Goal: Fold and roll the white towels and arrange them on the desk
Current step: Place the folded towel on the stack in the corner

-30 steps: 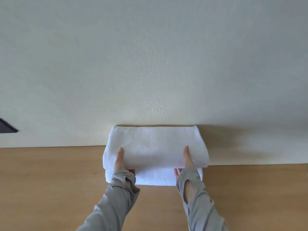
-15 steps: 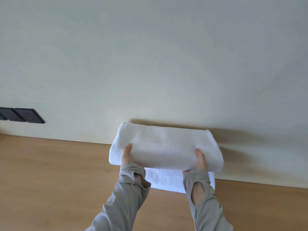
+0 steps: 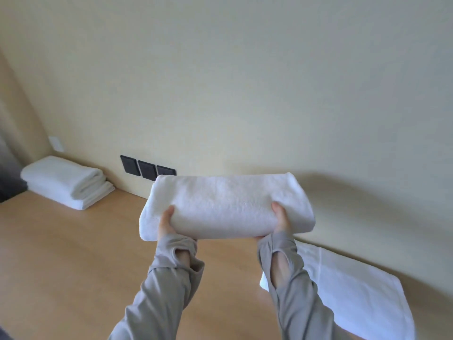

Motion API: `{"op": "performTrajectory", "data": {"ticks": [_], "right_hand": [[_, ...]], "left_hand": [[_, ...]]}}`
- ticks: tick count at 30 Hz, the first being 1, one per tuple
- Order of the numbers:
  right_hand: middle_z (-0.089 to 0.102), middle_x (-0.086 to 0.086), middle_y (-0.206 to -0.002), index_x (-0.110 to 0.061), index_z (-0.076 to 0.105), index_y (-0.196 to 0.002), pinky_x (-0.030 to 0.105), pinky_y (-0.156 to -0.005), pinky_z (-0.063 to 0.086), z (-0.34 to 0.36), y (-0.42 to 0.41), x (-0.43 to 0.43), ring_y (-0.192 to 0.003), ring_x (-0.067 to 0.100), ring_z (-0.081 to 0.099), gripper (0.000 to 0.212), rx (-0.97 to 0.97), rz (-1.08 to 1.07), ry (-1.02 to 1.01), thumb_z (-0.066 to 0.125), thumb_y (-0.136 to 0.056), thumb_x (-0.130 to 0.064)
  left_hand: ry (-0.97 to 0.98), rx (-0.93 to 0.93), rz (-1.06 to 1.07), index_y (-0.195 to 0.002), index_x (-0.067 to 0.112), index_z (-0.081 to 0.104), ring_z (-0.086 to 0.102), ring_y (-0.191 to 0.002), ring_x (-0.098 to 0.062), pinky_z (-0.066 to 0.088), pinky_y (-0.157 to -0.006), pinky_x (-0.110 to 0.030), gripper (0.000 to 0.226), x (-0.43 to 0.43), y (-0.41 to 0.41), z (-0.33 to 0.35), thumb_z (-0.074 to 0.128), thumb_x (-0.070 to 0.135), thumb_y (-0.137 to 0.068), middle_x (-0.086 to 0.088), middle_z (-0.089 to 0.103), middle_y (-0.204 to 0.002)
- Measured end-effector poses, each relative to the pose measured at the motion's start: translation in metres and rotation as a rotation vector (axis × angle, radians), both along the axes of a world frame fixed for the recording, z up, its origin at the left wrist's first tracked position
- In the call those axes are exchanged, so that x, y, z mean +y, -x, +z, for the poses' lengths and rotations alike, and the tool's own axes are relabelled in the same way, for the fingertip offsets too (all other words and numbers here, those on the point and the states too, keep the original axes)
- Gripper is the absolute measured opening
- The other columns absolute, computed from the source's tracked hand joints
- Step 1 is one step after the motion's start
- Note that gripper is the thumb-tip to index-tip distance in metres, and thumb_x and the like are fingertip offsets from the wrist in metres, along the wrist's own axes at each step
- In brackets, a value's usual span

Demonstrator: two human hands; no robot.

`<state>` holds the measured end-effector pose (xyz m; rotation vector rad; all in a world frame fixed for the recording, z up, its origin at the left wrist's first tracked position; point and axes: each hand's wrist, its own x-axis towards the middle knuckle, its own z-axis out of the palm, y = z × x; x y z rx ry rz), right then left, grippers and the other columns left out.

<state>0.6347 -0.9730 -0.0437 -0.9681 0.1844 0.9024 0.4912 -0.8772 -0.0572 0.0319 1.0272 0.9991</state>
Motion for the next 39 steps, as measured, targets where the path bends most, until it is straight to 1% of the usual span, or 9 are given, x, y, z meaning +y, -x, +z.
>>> {"op": "performTrajectory", "data": {"ticks": [4, 10, 14, 16, 18, 21, 24, 31, 39], "right_hand": [[0.066, 0.004, -0.091, -0.017, 0.055, -0.091, 0.037, -0.065, 0.054, 0.015, 0.089, 0.06, -0.079, 0.022, 0.065, 0.028, -0.016, 0.108, -0.066, 0.074, -0.073, -0.028], [0.061, 0.0, -0.088, -0.025, 0.054, -0.085, 0.035, -0.059, 0.049, 0.034, 0.262, 0.139, -0.076, 0.019, 0.059, 0.016, -0.033, 0.357, -0.108, 0.068, -0.08, -0.029], [0.059, 0.002, -0.092, -0.025, 0.054, -0.093, 0.038, -0.063, 0.049, 0.038, 0.373, 0.177, -0.079, 0.022, 0.058, 0.02, -0.022, 0.532, -0.128, 0.067, -0.08, -0.032], [0.06, 0.002, -0.094, -0.024, 0.053, -0.104, 0.041, -0.069, 0.051, 0.041, 0.423, 0.193, -0.082, 0.023, 0.059, 0.032, -0.01, 0.594, -0.137, 0.07, -0.077, -0.032], [0.06, 0.002, -0.095, -0.024, 0.053, -0.107, 0.04, -0.067, 0.051, 0.043, 0.467, 0.21, -0.082, 0.023, 0.059, 0.037, -0.01, 0.646, -0.131, 0.071, -0.075, -0.031], [0.061, 0.003, -0.093, -0.025, 0.056, -0.094, 0.038, -0.061, 0.05, 0.045, 0.518, 0.234, -0.081, 0.023, 0.059, 0.028, -0.001, 0.74, -0.133, 0.073, -0.073, -0.031], [0.062, 0.002, -0.087, -0.025, 0.055, -0.086, 0.035, -0.056, 0.049, 0.045, 0.561, 0.264, -0.077, 0.021, 0.06, 0.024, -0.021, 0.794, -0.127, 0.074, -0.072, -0.03], [0.06, 0.003, -0.092, -0.024, 0.055, -0.09, 0.041, -0.066, 0.051, 0.036, 0.641, 0.361, -0.082, 0.023, 0.059, 0.025, 0.002, 0.902, -0.143, 0.073, -0.073, -0.03], [0.064, 0.003, -0.091, -0.026, 0.059, -0.088, 0.041, -0.064, 0.053, 0.038, 0.674, 0.484, -0.083, 0.023, 0.061, 0.018, 0.049, 0.842, -0.217, 0.071, -0.075, -0.026]], "left_hand": [[-0.015, -0.028, 0.189, -0.078, 0.013, 0.04, 0.057, -0.075, -0.025, 0.046, -0.065, -0.037, 0.047, 0.037, 0.11, 0.022, 0.075, 0.043, -0.067, -0.006, 0.055, -0.083], [-0.129, -0.053, 0.413, -0.084, 0.011, 0.042, 0.056, -0.078, -0.024, 0.046, -0.078, -0.04, 0.044, 0.07, 0.294, 0.051, 0.074, 0.039, -0.07, -0.005, 0.055, -0.087], [-0.211, -0.01, 0.553, -0.097, 0.01, 0.051, 0.057, -0.089, -0.025, 0.046, -0.087, -0.04, 0.04, 0.086, 0.409, 0.054, 0.071, 0.037, -0.074, -0.005, 0.058, -0.095], [-0.258, -0.021, 0.607, -0.089, 0.011, 0.052, 0.057, -0.085, -0.025, 0.046, -0.084, -0.04, 0.033, 0.09, 0.458, 0.055, 0.07, 0.036, -0.076, -0.005, 0.059, -0.093], [-0.278, -0.032, 0.681, -0.086, 0.012, 0.051, 0.057, -0.079, -0.025, 0.046, -0.079, -0.041, 0.029, 0.092, 0.499, 0.058, 0.069, 0.034, -0.077, -0.005, 0.058, -0.09], [-0.255, -0.055, 0.778, -0.093, 0.012, 0.05, 0.058, -0.084, -0.027, 0.048, -0.075, -0.042, 0.033, 0.098, 0.549, 0.058, 0.07, 0.033, -0.077, -0.005, 0.058, -0.094], [-0.229, -0.066, 0.852, -0.1, 0.011, 0.048, 0.058, -0.094, -0.028, 0.047, -0.087, -0.043, 0.042, 0.111, 0.591, 0.056, 0.072, 0.033, -0.074, -0.008, 0.057, -0.106], [-0.273, -0.076, 0.943, -0.087, 0.011, 0.052, 0.058, -0.096, -0.028, 0.045, -0.097, -0.044, 0.031, 0.189, 0.666, 0.049, 0.071, 0.033, -0.076, -0.008, 0.059, -0.109], [-0.316, -0.083, 0.908, -0.095, 0.012, 0.053, 0.059, -0.097, -0.029, 0.046, -0.097, -0.046, 0.03, 0.322, 0.696, 0.052, 0.07, 0.03, -0.077, -0.008, 0.06, -0.11]]}}
